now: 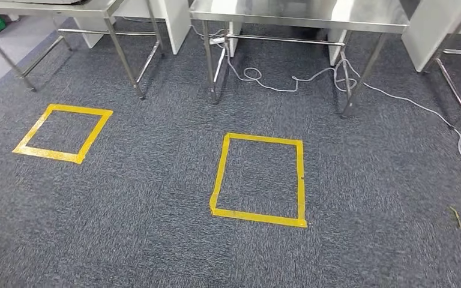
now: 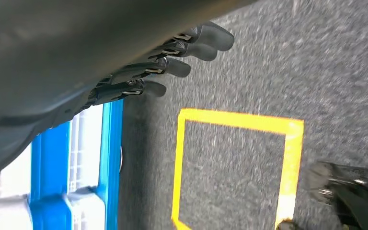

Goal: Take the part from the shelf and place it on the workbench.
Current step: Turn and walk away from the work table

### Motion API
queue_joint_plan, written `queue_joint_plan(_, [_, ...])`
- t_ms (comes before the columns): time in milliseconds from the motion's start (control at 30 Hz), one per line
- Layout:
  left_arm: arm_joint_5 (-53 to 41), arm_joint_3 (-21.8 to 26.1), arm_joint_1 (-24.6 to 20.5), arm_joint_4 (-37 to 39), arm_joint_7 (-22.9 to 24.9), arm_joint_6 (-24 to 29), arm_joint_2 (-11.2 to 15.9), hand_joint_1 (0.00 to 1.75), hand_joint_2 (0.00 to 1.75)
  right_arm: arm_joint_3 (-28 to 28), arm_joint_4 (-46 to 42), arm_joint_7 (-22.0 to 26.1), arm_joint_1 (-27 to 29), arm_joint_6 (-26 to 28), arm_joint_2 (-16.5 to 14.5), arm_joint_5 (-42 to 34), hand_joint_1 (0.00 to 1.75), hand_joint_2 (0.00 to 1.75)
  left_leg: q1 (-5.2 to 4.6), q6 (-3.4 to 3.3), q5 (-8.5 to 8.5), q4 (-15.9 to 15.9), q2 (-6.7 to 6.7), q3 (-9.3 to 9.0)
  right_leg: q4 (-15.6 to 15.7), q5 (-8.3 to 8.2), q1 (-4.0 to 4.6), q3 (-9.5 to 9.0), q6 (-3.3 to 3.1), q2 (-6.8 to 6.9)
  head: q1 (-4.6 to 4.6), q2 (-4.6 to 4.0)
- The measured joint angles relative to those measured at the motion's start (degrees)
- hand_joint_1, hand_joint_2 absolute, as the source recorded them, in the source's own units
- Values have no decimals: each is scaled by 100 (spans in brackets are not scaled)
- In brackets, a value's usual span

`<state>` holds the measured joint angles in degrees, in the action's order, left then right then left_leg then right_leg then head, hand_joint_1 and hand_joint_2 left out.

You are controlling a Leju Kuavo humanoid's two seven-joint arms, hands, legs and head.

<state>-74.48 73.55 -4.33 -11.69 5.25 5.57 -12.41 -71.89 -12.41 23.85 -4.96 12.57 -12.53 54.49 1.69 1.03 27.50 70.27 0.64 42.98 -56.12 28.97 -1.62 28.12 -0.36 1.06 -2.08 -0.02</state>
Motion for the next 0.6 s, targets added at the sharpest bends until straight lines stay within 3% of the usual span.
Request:
queue_joint_plan(33, [3, 0, 3, 0, 0, 0, -2, 0, 0, 0, 1, -1, 8, -5, 3, 0, 0, 0, 0, -3, 140, 299, -25, 87, -2, -3, 25, 1, -4, 62, 2, 0])
queue_joint_plan(67, [3, 1, 7, 0, 1, 0, -4, 0, 0, 0, 1, -1, 11, -10, 5, -1, 0, 0, -2, -21, 174, 400, -39, 71, -4, -2, 48, 1, -4, 124, 1, 0])
queue_joint_plan(100, [3, 1, 12, 0, 3, 1, -5, 0, 0, 0, 2, -3, 8, -14, 8, -1, 0, 0, -10, -57, 102, 257, -51, -65, -5, -1, 70, -3, -4, 180, 1, 0])
queue_joint_plan(200, [-1, 1, 10, -1, 11, 3, 6, 0, 0, 0, 5, -16, -6, -19, 1, -6, 0, 0, -101, -255, -251, -837, -269, -756, 7, 4, 120, -20, -4, 318, 16, 0])
queue_joint_plan(267, [-3, 0, 4, 0, 15, 5, 16, 0, 0, 0, 9, -22, -12, -22, -6, -10, 0, 0, -182, -353, -285, -1123, -390, -896, 28, 5, 117, -19, 18, 393, 19, 0])
queue_joint_plan(333, [-3, 0, 8, 2, 22, 5, 16, 0, 0, 2, 10, -27, -23, -26, -16, -11, 0, 0, -205, -406, -329, -1217, -321, -917, 75, 6, 140, -42, 66, 471, 3, 0])
queue_joint_plan(367, [-3, 0, 8, 2, 25, 3, 11, 0, 0, 4, 10, -28, -28, -28, -17, -11, 0, 0, -192, -423, -365, -1300, -273, -958, 63, 29, 152, -47, 86, 437, 9, 0])
queue_joint_plan(433, [-3, 0, -5, 1, 27, 5, -1, 0, 0, 7, 12, -28, -30, -29, -10, -11, 0, 0, -152, -475, -455, -1460, -161, -1038, -284, 224, 158, 105, 78, 200, 27, 0])
queue_joint_plan(467, [-3, 0, -14, 1, 27, 6, -6, 0, 0, 7, 13, -30, -25, -29, 2, -11, 0, 0, -152, -487, -477, -1487, -103, -1039, -633, 377, 129, 275, 55, 57, 38, 0])
queue_joint_plan(533, [-5, 0, -22, 0, 29, 5, -11, 0, 0, 5, 13, -32, -10, -29, 21, -13, 0, 0, -156, -491, -496, -1491, 46, -1009, -1387, 640, 101, 678, 51, -64, 47, 0])
queue_joint_plan(567, [-9, 0, -19, 1, 33, 3, -13, 0, 0, 5, 13, -33, -2, -28, 31, -16, 0, 0, -158, -480, -503, -1489, 123, -1000, -1539, 650, 90, 775, 91, -75, 46, 0])
queue_joint_plan(600, [-13, 0, -14, 1, 40, 0, -16, 0, 0, 4, 13, -34, 4, -27, 39, -23, 0, 0, -157, -468, -511, -1484, 200, -996, -1473, 569, 76, 768, 150, -83, 48, 0])
